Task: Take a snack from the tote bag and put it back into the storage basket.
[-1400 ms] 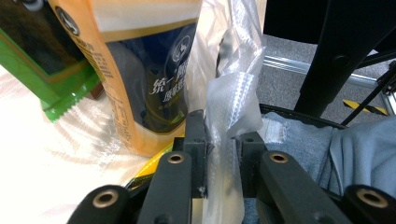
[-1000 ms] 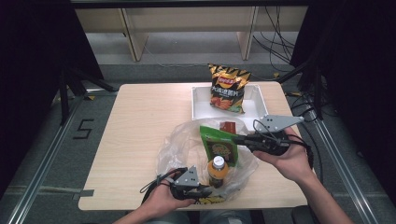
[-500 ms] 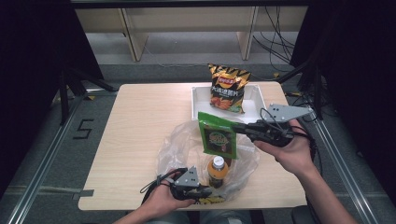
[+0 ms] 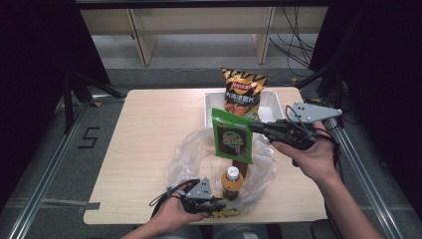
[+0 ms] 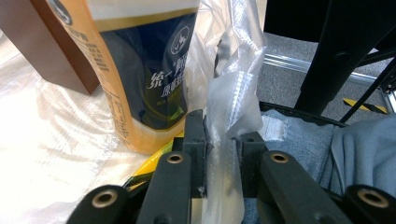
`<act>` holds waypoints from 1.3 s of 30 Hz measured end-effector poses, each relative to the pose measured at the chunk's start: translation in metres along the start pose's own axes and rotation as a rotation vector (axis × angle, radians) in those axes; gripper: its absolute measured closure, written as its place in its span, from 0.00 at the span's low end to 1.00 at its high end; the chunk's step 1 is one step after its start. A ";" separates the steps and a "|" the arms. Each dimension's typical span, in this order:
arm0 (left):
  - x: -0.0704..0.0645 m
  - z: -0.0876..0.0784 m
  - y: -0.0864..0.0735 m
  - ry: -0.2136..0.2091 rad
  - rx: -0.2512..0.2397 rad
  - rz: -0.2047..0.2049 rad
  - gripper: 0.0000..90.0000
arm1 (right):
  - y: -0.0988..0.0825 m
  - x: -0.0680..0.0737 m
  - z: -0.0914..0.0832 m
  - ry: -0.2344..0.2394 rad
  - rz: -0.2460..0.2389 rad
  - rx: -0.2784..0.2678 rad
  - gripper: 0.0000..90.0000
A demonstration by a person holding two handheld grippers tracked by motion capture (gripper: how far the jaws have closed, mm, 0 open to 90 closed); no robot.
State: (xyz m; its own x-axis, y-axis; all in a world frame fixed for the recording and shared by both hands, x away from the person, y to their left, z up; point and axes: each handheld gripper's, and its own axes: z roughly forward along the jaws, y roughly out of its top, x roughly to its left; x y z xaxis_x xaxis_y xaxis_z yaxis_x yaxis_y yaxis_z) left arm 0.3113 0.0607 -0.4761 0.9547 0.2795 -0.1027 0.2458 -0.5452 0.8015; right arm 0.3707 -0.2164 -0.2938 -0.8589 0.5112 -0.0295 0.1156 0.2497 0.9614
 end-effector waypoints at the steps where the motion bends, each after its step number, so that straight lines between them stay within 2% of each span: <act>1: 0.000 0.000 0.000 -0.008 0.000 -0.001 0.87 | 0.001 -0.001 0.000 0.006 -0.003 -0.005 1.00; 2: 0.000 0.000 0.000 -0.018 0.003 -0.004 0.87 | 0.003 -0.002 -0.001 -0.004 -0.008 -0.015 1.00; 4: -0.001 0.001 -0.001 -0.002 -0.002 -0.005 0.87 | 0.005 -0.002 -0.001 0.001 -0.003 -0.025 1.00; 6: 0.000 0.001 -0.001 -0.002 0.002 -0.002 0.87 | 0.007 -0.004 -0.002 -0.020 -0.020 -0.040 1.00; 7: 0.000 0.001 -0.001 -0.001 0.003 -0.003 0.87 | 0.009 -0.003 -0.003 0.001 0.005 -0.035 1.00; 8: 0.000 0.001 -0.001 -0.001 0.003 -0.003 0.87 | 0.010 -0.003 -0.004 -0.010 0.016 -0.040 1.00; 11: 0.000 0.001 -0.001 -0.001 0.006 -0.001 0.86 | 0.015 -0.007 -0.004 -0.019 -0.018 -0.071 1.00; 14: 0.000 0.001 -0.001 -0.004 0.011 0.002 0.86 | 0.019 -0.007 -0.005 -0.020 0.009 -0.072 1.00; 18: -0.001 0.002 -0.002 -0.005 0.005 -0.006 0.86 | 0.024 -0.011 -0.005 -0.042 -0.020 -0.101 1.00; 19: -0.001 0.002 -0.002 -0.005 0.006 -0.005 0.86 | 0.025 -0.010 -0.006 -0.033 0.008 -0.090 1.00; 21: 0.000 0.002 -0.002 -0.002 0.006 -0.002 0.86 | 0.026 -0.012 -0.006 -0.040 -0.005 -0.105 1.00; 23: 0.000 0.002 -0.002 0.001 0.016 0.008 0.86 | 0.028 -0.011 -0.006 -0.040 0.016 -0.108 1.00; 25: 0.000 0.002 -0.002 0.000 0.018 0.006 0.86 | 0.030 -0.015 -0.005 -0.053 -0.023 -0.131 1.00; 26: -0.001 0.003 -0.002 -0.007 0.012 -0.003 0.86 | 0.032 -0.014 -0.006 -0.042 0.004 -0.122 1.00; 27: 0.000 0.003 -0.002 -0.008 0.013 -0.002 0.86 | 0.033 -0.015 -0.006 -0.052 -0.009 -0.132 1.00; 29: -0.001 0.003 -0.002 -0.008 0.009 -0.007 0.86 | 0.037 -0.015 -0.007 -0.061 0.004 -0.145 1.00; 30: 0.000 0.002 -0.002 -0.003 0.023 0.009 0.86 | 0.038 -0.015 -0.008 -0.059 0.009 -0.141 1.00; 31: 0.000 0.002 -0.002 -0.004 0.021 0.007 0.86 | 0.040 -0.017 -0.007 -0.069 -0.016 -0.159 1.00; 33: 0.001 0.002 -0.002 -0.018 0.024 0.008 0.86 | 0.043 -0.017 -0.008 -0.064 0.010 -0.161 1.00; 34: 0.000 0.002 -0.002 -0.004 0.020 0.007 0.86 | 0.044 -0.019 -0.008 -0.080 -0.012 -0.171 1.00; 35: 0.000 0.002 -0.002 -0.004 0.019 0.007 0.86 | 0.045 -0.019 -0.008 -0.077 0.004 -0.173 1.00; 36: 0.000 0.003 -0.003 -0.006 0.015 0.006 0.86 | 0.046 -0.021 -0.008 -0.086 -0.007 -0.171 1.00; 37: 0.000 0.003 -0.002 -0.019 0.013 -0.002 0.86 | 0.046 -0.021 -0.008 -0.082 0.012 -0.169 1.00; 39: -0.001 0.003 -0.003 -0.010 0.008 0.000 0.86 | 0.046 -0.025 -0.007 -0.094 0.002 -0.179 1.00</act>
State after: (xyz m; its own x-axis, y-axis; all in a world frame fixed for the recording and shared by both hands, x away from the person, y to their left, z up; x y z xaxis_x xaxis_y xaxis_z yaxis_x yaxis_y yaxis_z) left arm 0.3107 0.0592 -0.4802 0.9563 0.2715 -0.1087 0.2470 -0.5512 0.7970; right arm 0.3936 -0.2232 -0.2465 -0.8078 0.5878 -0.0447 0.0194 0.1024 0.9946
